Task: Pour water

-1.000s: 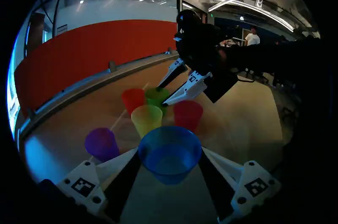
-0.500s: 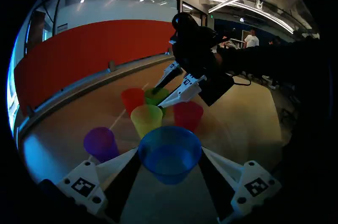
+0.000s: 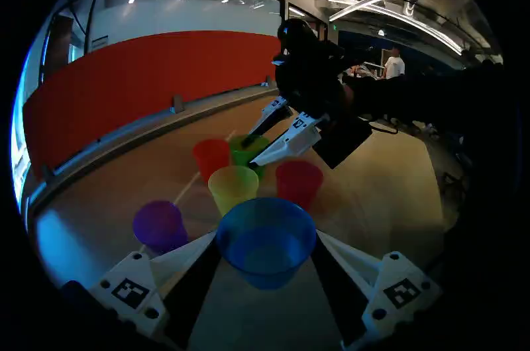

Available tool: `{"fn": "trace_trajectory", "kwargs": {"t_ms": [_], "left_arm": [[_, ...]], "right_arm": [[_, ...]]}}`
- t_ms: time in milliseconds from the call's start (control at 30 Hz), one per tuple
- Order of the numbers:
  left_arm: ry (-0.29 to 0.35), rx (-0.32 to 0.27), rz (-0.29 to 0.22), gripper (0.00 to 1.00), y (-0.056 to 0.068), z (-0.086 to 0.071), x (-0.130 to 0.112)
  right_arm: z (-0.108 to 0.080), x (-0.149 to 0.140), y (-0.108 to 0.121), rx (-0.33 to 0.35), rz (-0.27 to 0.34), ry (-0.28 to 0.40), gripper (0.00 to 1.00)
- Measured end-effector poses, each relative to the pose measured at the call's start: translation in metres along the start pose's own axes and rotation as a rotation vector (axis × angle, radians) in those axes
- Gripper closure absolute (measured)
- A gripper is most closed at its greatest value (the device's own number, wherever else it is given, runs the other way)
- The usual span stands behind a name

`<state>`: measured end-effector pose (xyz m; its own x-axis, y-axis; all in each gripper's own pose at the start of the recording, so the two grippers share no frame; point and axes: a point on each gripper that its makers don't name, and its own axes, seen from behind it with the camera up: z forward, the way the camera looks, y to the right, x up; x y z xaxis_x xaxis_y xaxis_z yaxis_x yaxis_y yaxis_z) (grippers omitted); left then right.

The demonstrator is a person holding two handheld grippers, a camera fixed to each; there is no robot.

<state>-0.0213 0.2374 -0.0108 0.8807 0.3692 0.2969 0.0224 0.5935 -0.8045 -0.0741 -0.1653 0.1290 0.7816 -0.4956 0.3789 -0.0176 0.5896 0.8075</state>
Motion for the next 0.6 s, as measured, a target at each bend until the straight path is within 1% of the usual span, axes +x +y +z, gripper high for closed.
{"fn": "trace_trajectory", "kwargs": {"t_ms": [233, 400, 600], "left_arm": [[0.017, 0.012, 0.004, 0.13, -0.001, -0.005, 0.007], [0.038, 0.031, 0.011, 0.14, -0.002, -0.011, 0.017], [0.071, 0.046, 0.006, 0.14, 0.001, -0.018, 0.029]], "right_arm": [[-0.016, 0.016, 0.000, -0.016, 0.000, 0.037, 0.08], [-0.036, 0.028, -0.005, -0.031, -0.013, 0.065, 0.08], [-0.063, 0.041, -0.014, -0.052, -0.027, 0.105, 0.09]]}}
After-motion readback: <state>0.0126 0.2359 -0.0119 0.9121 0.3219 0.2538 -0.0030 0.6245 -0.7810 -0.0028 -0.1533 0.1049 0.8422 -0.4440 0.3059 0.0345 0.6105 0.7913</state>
